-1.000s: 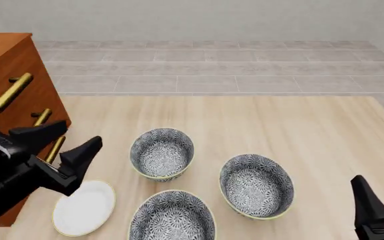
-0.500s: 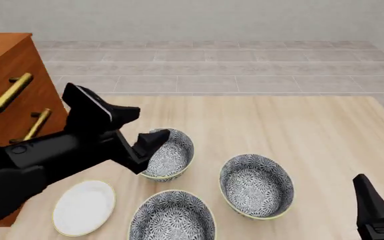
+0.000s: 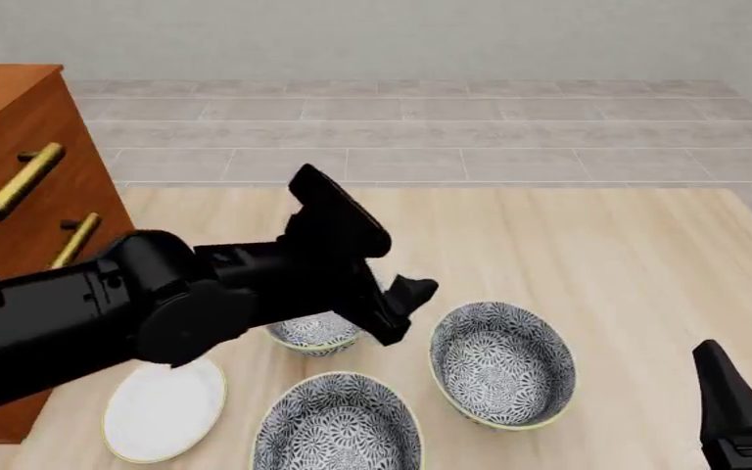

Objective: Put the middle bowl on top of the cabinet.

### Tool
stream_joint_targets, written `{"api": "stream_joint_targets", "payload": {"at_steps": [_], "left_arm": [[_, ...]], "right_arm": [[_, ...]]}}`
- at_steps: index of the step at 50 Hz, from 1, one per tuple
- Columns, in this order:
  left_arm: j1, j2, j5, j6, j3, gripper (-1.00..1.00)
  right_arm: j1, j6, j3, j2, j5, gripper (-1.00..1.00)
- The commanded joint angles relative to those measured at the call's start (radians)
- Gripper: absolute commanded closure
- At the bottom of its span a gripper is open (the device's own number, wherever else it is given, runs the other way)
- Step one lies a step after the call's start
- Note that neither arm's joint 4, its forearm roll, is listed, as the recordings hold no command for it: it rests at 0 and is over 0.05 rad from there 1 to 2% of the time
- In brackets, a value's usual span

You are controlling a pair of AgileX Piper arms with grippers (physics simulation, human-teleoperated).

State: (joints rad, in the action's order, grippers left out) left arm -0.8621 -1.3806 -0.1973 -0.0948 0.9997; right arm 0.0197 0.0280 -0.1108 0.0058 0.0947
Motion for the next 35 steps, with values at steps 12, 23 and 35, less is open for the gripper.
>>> {"api": "stream_joint_targets", "payload": {"at_steps": [12,23,35], "left_arm": [[-0.047,-0.167,-0.043,-0.013,0.106,-1.0],[-0.045,-0.21,-0.036,0.001,0.116,-1.0],[-0.054,-0.268,-0.009,0.01,0.108,-1.0]], "right_arm": [[-0.001,0.004,0.003,0.0,0.002,-1.0],[0.006,0.006,0.012,0.0,0.0,-1.0],[0.011,0.006,0.022,0.029,-0.032,-1.0]]}}
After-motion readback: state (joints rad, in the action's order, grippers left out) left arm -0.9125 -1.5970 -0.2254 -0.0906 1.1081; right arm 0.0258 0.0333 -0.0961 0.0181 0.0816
